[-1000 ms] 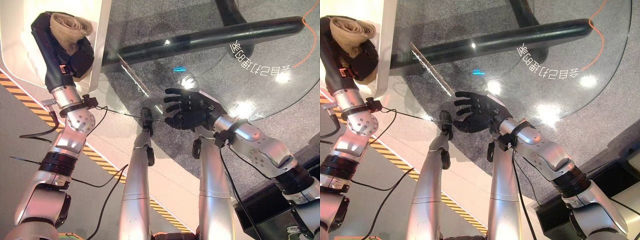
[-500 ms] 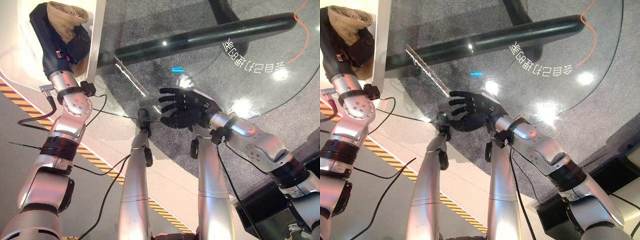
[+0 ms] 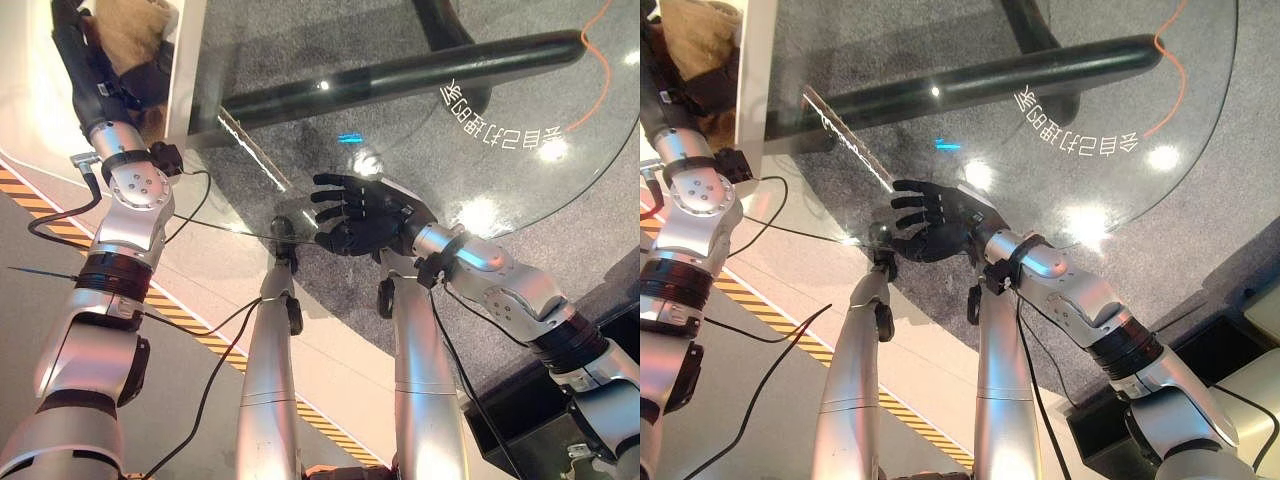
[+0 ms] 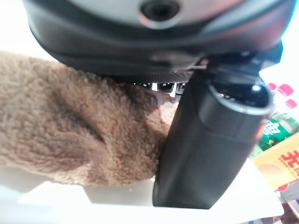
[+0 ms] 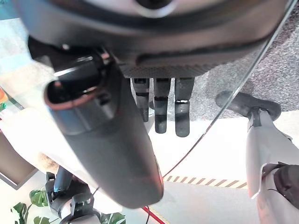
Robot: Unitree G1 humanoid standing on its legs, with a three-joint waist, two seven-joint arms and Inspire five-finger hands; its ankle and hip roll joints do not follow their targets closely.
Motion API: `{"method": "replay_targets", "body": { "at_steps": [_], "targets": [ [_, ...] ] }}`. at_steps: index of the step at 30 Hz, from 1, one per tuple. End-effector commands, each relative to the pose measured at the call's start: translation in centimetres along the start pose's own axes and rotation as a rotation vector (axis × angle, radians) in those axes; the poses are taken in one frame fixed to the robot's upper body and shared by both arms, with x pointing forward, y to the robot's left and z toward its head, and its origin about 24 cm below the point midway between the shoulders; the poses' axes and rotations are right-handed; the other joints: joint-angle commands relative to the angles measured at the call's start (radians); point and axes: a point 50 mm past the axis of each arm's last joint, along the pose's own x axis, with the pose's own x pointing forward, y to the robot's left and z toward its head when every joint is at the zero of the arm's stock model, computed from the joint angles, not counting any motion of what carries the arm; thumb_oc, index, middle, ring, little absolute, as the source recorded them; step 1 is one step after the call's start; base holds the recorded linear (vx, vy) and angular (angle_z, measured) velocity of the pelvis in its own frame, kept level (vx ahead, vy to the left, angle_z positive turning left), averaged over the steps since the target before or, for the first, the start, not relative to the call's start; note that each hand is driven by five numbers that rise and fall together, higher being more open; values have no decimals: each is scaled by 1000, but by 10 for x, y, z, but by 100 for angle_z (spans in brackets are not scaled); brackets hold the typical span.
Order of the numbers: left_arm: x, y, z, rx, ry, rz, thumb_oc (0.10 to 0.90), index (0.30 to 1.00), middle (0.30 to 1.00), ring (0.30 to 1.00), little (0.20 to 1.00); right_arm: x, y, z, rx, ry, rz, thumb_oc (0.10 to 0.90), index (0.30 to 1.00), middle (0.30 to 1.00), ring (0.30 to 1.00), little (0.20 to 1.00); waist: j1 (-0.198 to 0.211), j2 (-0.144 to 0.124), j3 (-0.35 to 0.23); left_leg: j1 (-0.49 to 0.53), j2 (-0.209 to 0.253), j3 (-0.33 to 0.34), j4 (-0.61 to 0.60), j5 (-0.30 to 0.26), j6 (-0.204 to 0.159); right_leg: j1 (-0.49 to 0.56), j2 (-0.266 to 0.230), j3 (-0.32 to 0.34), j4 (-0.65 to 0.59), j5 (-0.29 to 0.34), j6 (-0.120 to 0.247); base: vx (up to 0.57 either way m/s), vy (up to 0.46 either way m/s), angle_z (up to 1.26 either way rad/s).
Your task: Wipe the table with a cloth and put it in the basket.
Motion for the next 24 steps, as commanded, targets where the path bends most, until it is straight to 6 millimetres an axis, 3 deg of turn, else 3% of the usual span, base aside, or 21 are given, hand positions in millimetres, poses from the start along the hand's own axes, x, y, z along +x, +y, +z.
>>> {"method": "replay_targets", "body": {
  "at_steps": [1,2,3,8,9,11,15,16,18,24],
  "targets": [
    [-1,6,-9,-30,40,6,800,900,900,900,900,2,-7,-6,2,11,-60,800,900,900,900,900,-14,5,-5,-62,-99,120,53,-32,54,11,76,14,-170,117,32,11,-32,1],
    [-5,6,-15,-24,59,0,800,900,900,900,900,0,-6,-14,19,26,-57,800,900,900,900,900,-11,5,-5,-30,-97,110,67,-66,49,41,80,18,-153,84,36,0,0,0],
    [-2,7,-10,-34,45,8,800,900,900,900,900,1,-7,-9,8,11,-59,800,900,900,900,900,-14,5,-5,-58,-98,120,58,-36,55,14,76,15,-165,114,32,0,0,0],
    [-8,11,-21,-29,75,14,800,900,900,900,900,-4,-4,-16,20,23,-50,800,900,900,900,900,-13,6,-5,-10,-95,112,67,-67,50,62,79,17,-152,80,34,0,-17,1],
    [-6,13,-18,-37,64,23,800,900,900,900,900,-4,-3,-12,11,5,-49,800,900,900,900,900,-15,6,-5,-30,-96,121,57,-37,57,42,76,15,-162,107,29,-50,-39,0],
    [-8,17,-21,-35,69,31,800,900,900,900,900,-6,-2,-14,13,5,-47,800,900,900,900,900,-14,6,-5,-18,-95,121,56,-38,58,52,77,15,-159,103,28,-27,-34,1],
    [-10,26,-24,-53,70,57,800,900,900,900,900,-11,1,-20,23,5,-39,800,900,900,900,900,-11,8,-5,24,-90,117,46,-44,61,84,79,16,-147,87,26,14,-39,2],
    [-14,27,-29,-46,81,52,800,900,900,900,900,-13,3,-25,35,17,-37,800,900,900,900,900,-9,9,-5,54,-89,108,55,-74,56,113,83,18,-134,57,30,51,-34,1],
    [-12,34,-26,-65,63,74,800,900,900,900,900,-16,4,-21,28,-1,-34,800,900,900,900,900,-7,9,-5,58,-92,111,29,-42,66,113,81,13,-148,79,25,-39,-45,-1],
    [-18,53,-29,-75,50,99,800,900,900,900,900,-27,9,-27,41,-9,-20,800,900,900,900,900,-5,5,-5,152,-99,99,7,-51,71,198,85,9,-156,63,25,-15,-56,1]
  ]
}}
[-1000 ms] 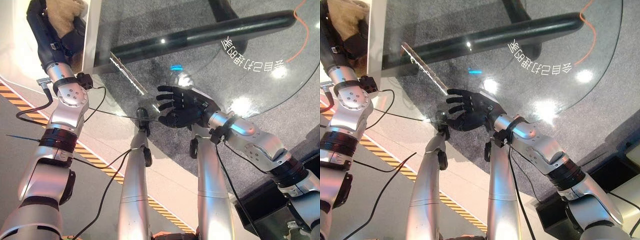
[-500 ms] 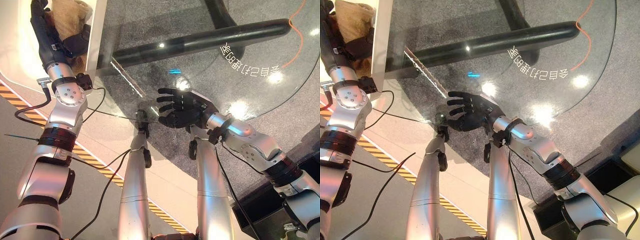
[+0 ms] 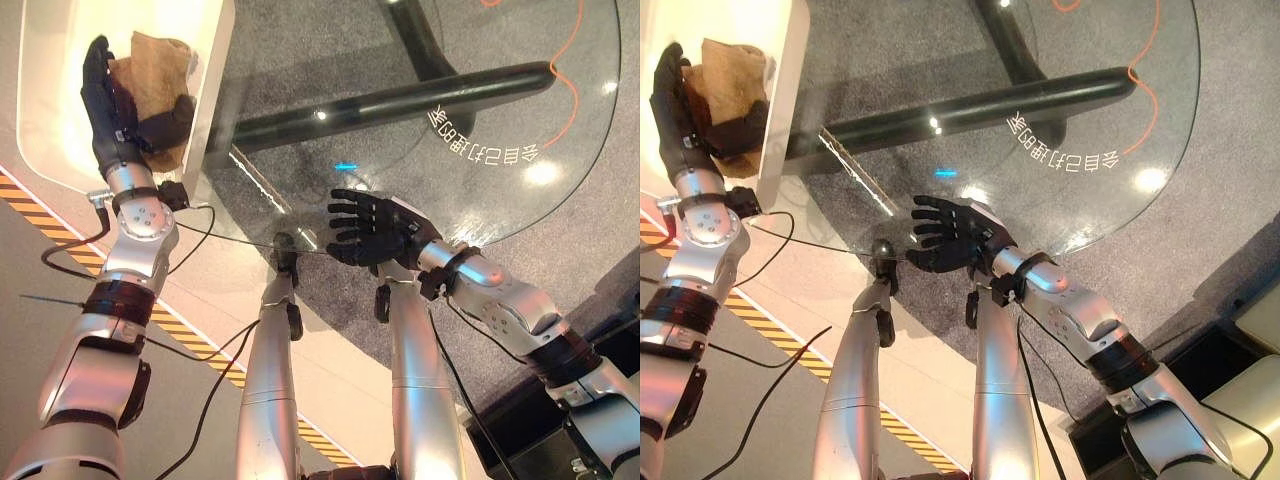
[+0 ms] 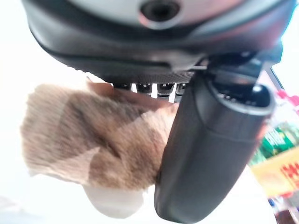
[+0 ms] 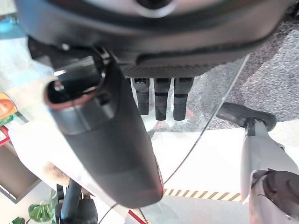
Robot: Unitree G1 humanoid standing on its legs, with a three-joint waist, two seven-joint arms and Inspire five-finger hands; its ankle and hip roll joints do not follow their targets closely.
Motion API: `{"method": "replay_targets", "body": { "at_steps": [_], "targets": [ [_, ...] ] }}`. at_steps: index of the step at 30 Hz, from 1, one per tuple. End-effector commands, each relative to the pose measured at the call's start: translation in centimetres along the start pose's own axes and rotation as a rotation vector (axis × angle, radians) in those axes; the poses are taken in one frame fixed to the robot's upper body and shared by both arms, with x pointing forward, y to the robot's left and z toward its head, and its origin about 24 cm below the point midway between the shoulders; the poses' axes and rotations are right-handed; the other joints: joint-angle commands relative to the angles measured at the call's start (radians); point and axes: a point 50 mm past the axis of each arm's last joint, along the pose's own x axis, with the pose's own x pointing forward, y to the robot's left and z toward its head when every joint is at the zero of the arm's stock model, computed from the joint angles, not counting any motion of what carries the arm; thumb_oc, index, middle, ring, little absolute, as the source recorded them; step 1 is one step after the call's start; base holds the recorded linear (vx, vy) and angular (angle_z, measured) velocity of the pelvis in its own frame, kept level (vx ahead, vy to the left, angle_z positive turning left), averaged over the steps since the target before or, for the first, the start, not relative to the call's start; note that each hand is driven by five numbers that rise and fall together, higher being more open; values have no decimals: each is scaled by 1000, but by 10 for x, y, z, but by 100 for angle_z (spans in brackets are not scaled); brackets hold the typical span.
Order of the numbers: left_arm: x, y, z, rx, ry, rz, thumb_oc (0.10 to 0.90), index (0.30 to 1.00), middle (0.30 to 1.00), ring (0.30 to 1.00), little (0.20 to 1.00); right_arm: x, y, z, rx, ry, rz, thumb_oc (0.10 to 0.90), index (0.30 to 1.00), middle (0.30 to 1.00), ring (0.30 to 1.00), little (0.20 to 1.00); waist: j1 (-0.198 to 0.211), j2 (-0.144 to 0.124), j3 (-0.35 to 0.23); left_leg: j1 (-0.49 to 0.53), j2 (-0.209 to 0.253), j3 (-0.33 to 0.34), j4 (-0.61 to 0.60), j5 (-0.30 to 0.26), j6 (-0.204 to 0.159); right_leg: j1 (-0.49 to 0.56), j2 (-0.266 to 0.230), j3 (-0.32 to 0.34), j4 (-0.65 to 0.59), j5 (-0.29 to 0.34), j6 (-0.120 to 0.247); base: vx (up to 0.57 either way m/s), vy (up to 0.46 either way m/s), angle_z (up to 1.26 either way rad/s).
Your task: Wipe the table with a cloth and put it in the basket.
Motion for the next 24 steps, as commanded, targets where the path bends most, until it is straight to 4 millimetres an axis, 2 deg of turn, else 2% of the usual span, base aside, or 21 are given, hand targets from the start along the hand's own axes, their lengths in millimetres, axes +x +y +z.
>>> {"method": "replay_targets", "body": {
  "at_steps": [1,8,16,20,21,23,24],
  "targets": [
    [10,42,21,-87,-117,151,800,900,900,900,900,-15,15,10,-26,-85,60,800,900,900,900,900,7,10,-6,52,-92,103,-20,-32,60,86,94,10,-170,73,21,-18,-47,1],
    [-1,54,18,-144,-139,125,800,900,900,900,900,-25,20,-1,-14,-85,64,800,900,900,900,900,10,5,-6,150,-94,98,-42,-46,64,179,98,6,-182,56,18,-19,-60,0],
    [-26,48,15,-227,-185,31,800,900,900,900,900,-31,27,-19,20,-73,58,800,900,900,900,900,23,-3,-6,259,-106,82,-76,-50,68,295,108,-8,-192,29,7,-28,-86,2],
    [-45,40,10,-295,-163,-55,800,900,900,900,900,-35,28,-32,48,-57,44,800,900,900,900,900,36,-9,-6,316,-113,66,-92,-49,67,364,112,-21,-206,15,0,-39,-139,0],
    [-57,36,6,-303,-150,-87,800,900,900,900,900,-37,28,-39,58,-50,37,800,900,900,900,900,43,-11,-6,338,-115,58,-97,-49,67,392,112,-26,-214,10,-3,-36,-129,-1],
    [-66,32,1,-326,-117,-114,800,900,900,900,900,-40,29,-44,70,-46,34,800,900,900,900,900,47,-13,-6,354,-115,53,-102,-48,66,412,113,-30,-219,7,-5,-46,-151,1],
    [-80,27,-6,-348,-81,-147,800,900,900,900,900,-42,30,-51,83,-38,31,800,900,900,900,900,53,-16,-6,374,-116,45,-106,-46,65,438,113,-37,-223,2,-8,-60,-179,5]
  ]
}}
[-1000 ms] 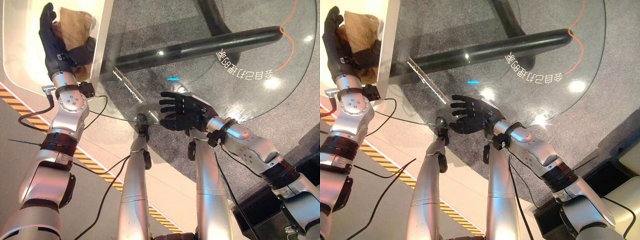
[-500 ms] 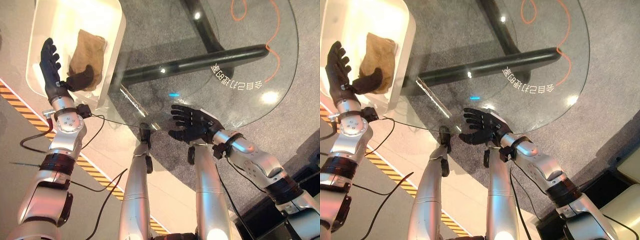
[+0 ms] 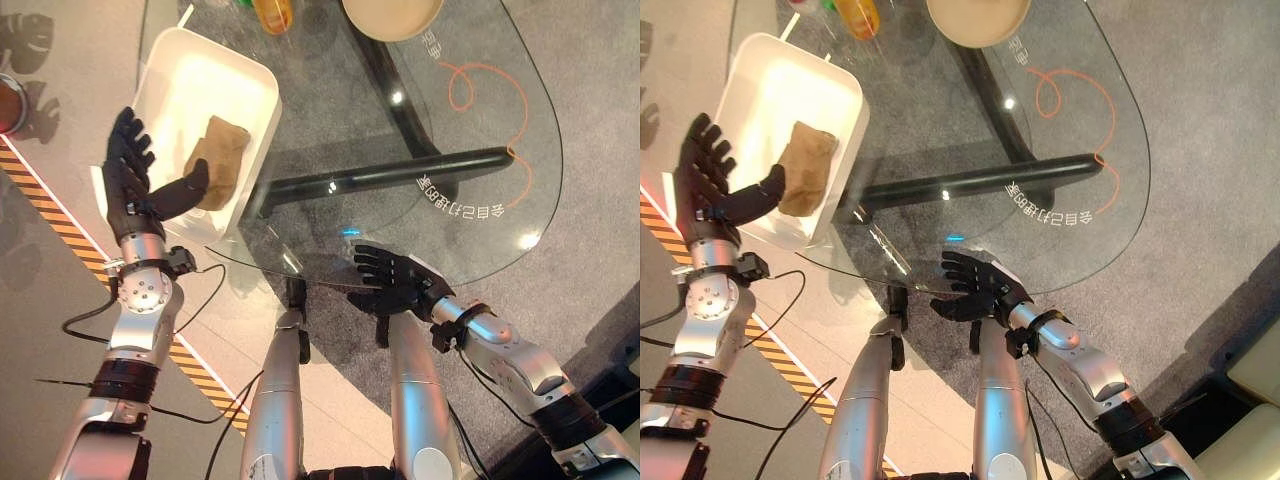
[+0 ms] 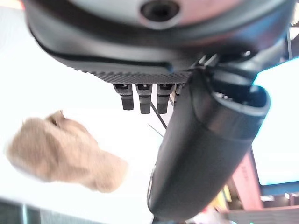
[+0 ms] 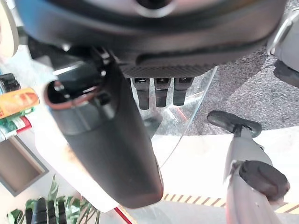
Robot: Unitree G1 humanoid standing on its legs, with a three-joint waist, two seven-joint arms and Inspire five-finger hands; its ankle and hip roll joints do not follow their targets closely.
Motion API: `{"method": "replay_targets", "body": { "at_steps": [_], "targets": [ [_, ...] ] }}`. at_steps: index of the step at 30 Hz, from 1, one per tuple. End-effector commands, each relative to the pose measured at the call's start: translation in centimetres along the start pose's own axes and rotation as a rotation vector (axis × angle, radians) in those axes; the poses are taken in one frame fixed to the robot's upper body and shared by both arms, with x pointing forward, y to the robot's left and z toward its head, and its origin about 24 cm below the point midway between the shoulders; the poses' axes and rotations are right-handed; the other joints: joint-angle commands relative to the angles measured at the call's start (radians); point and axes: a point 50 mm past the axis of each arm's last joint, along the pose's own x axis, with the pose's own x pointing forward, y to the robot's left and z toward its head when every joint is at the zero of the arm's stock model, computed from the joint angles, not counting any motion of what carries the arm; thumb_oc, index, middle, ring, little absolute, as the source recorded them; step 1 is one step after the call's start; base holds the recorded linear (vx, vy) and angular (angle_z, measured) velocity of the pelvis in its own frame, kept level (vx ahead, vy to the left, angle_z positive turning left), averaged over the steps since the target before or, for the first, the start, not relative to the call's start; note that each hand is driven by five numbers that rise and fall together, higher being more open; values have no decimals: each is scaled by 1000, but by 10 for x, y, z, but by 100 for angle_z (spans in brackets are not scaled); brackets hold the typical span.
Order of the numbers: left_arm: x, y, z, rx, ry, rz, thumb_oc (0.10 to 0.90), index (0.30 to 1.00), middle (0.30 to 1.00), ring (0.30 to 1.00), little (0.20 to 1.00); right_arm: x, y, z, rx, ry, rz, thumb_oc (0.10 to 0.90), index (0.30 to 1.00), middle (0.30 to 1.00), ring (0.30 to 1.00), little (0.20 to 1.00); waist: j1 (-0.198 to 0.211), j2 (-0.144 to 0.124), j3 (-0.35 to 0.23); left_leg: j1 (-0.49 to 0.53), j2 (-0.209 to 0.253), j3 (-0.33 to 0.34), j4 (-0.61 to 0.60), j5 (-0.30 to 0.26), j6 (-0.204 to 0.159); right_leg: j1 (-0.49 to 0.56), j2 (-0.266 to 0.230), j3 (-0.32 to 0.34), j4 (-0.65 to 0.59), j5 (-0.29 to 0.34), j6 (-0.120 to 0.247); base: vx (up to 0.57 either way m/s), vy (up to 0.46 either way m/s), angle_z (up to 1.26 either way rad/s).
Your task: Wipe the table with a cloth and put it in the basket.
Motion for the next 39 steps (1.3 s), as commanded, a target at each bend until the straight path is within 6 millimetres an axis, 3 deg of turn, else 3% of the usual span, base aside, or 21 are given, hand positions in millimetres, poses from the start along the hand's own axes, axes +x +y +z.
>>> {"method": "replay_targets", "body": {
  "at_steps": [1,14,17,24,25,31,32,39],
  "targets": [
    [-8,8,23,-101,-126,2,800,900,900,900,900,-6,22,14,15,-172,109,800,900,900,900,900,8,-11,-14,39,-123,60,14,-46,64,118,106,-11,-141,29,-13,-50,-144,5],
    [-73,-8,-47,-225,271,-205,800,900,900,900,900,-17,11,-50,154,-43,27,800,900,900,900,900,42,-24,-15,271,-108,20,-44,-29,47,387,107,-56,-194,-3,-35,-44,-144,2],
    [-89,-8,-65,-299,403,-201,800,900,900,900,900,-19,12,-66,183,3,2,800,900,900,900,900,48,-27,-41,298,-104,15,-51,-30,42,427,106,-68,-210,-8,-41,-10,-131,6],
    [-140,-9,-106,-256,687,-279,800,900,900,900,900,-30,14,-109,301,144,-134,800,900,900,900,900,66,-39,-107,366,-99,-8,-66,-41,41,526,108,-91,-252,-13,-53,-19,-130,12],
    [-157,-7,-119,-239,777,-275,800,900,900,900,900,-32,15,-123,336,191,-173,800,900,900,900,900,69,-44,-129,393,-97,-13,-80,-43,41,557,107,-92,-272,-11,-50,14,-96,17],
    [-210,7,-155,-147,1029,-199,800,900,900,900,900,-45,18,-168,390,381,-313,800,900,900,900,900,69,-56,-221,513,-76,-28,-194,-26,37,673,103,-87,-378,11,-32,63,-57,11],
    [-225,11,-164,-120,1096,-176,800,900,900,900,900,-50,20,-180,408,436,-347,800,900,900,900,900,68,-57,-250,543,-70,-29,-226,-20,37,702,103,-82,-408,20,-26,97,-23,6],
    [-281,36,-188,-6,1371,-39,800,900,900,900,900,-87,22,-231,486,642,-522,800,900,900,900,900,54,-56,-354,638,-38,-15,-313,-11,36,778,104,-52,-492,52,-12,77,-7,-1]
  ]
}}
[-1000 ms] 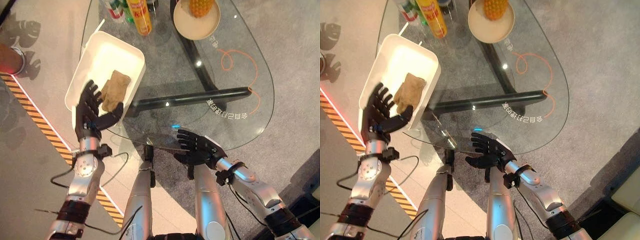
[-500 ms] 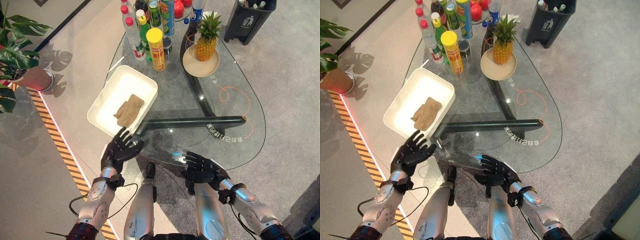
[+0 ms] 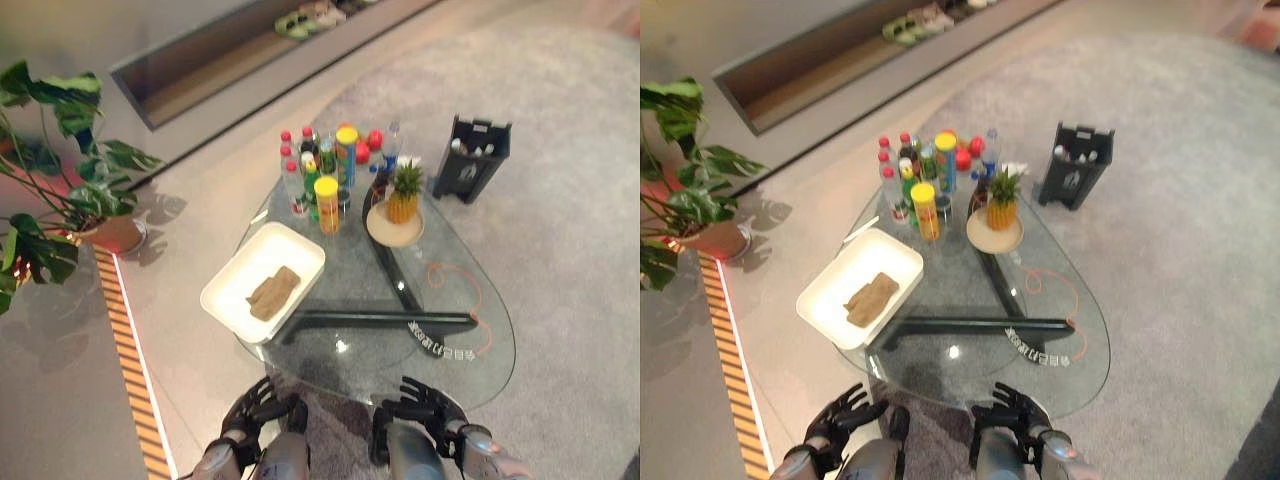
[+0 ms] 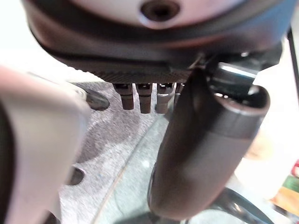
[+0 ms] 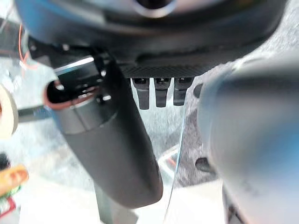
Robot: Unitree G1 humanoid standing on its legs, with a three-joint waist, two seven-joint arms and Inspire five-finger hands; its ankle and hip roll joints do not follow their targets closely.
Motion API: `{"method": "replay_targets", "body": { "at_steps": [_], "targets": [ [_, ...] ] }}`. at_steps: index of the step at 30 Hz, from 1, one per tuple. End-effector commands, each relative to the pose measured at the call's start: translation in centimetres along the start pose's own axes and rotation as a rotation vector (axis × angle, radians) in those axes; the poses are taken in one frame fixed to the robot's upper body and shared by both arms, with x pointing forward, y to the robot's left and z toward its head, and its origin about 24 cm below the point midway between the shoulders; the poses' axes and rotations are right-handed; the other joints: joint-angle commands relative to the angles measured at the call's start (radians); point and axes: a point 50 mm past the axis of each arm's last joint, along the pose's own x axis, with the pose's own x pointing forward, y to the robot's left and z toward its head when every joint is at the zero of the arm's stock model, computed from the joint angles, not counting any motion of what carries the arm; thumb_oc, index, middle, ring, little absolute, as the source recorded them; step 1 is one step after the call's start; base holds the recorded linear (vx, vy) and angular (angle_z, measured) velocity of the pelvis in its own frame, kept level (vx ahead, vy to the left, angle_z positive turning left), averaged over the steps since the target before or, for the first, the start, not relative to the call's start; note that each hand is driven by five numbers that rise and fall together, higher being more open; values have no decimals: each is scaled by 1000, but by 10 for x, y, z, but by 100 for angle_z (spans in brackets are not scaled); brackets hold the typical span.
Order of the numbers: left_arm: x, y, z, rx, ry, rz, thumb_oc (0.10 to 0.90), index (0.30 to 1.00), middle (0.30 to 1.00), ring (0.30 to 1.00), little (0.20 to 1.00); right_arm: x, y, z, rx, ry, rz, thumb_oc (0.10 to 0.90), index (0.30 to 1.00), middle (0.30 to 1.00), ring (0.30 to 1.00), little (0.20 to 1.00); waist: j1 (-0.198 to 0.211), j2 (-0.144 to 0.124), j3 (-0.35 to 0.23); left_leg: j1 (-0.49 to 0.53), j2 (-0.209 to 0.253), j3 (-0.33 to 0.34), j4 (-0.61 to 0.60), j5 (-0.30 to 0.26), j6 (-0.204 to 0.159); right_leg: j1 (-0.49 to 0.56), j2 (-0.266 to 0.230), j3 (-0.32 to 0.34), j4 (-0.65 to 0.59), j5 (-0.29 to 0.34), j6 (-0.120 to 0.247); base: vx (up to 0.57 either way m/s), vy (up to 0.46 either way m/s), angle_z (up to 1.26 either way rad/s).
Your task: Wipe the table with a cloth and put it in the basket.
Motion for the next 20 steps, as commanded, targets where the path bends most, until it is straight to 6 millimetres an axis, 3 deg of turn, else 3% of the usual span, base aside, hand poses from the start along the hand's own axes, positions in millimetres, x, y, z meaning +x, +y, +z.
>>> {"method": "replay_targets", "body": {
  "at_steps": [1,5,11,14,20],
  "targets": [
    [3,8,8,21,-15,30,800,900,900,900,900,0,-5,2,47,-59,-35,800,900,900,900,900,-8,-33,-19,37,-78,56,-17,-11,21,166,78,54,-260,125,-4,60,3,-13],
    [0,23,-19,-4,115,102,800,900,900,900,900,-3,-21,-29,69,59,-134,800,900,900,900,900,-22,-32,-53,72,-61,75,-41,-15,20,193,79,73,-284,129,3,48,5,-19],
    [-4,28,-40,-81,209,152,800,900,900,900,900,-12,-30,-69,111,256,-209,800,900,900,900,900,-28,-24,-82,110,-48,89,-88,-10,17,222,75,79,-319,139,11,41,14,-10],
    [-3,24,-41,-112,222,132,800,900,900,900,900,-16,-33,-81,106,330,-224,800,900,900,900,900,-27,-20,-91,124,-44,95,-108,-8,14,234,67,75,-345,152,17,35,12,-7],
    [-2,19,-44,-144,229,125,800,900,900,900,900,-17,-31,-84,89,355,-218,800,900,900,900,900,-25,-12,-102,139,-42,100,-130,-7,15,244,59,65,-357,156,22,26,16,-3]
  ]
}}
